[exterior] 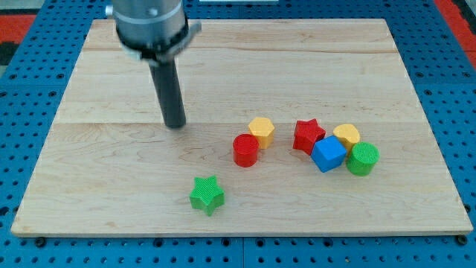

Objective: Keep green circle above red star

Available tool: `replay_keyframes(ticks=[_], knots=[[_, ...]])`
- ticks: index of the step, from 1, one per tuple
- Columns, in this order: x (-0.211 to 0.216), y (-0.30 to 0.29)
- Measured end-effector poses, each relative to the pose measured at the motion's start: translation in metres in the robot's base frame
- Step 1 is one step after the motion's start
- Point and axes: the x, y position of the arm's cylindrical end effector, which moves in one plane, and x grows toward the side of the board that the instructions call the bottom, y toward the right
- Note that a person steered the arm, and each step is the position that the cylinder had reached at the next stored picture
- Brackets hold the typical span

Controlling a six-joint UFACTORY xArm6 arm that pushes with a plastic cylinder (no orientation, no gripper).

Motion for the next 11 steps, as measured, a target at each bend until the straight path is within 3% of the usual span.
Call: replay_keyframes(ticks=[1, 4, 6, 8, 9, 11], knots=[[0.069, 0.069], [0.079, 0.245], [0.023, 0.261], [0.035, 0.276], [0.024, 0.311], [-0.046, 0.278]])
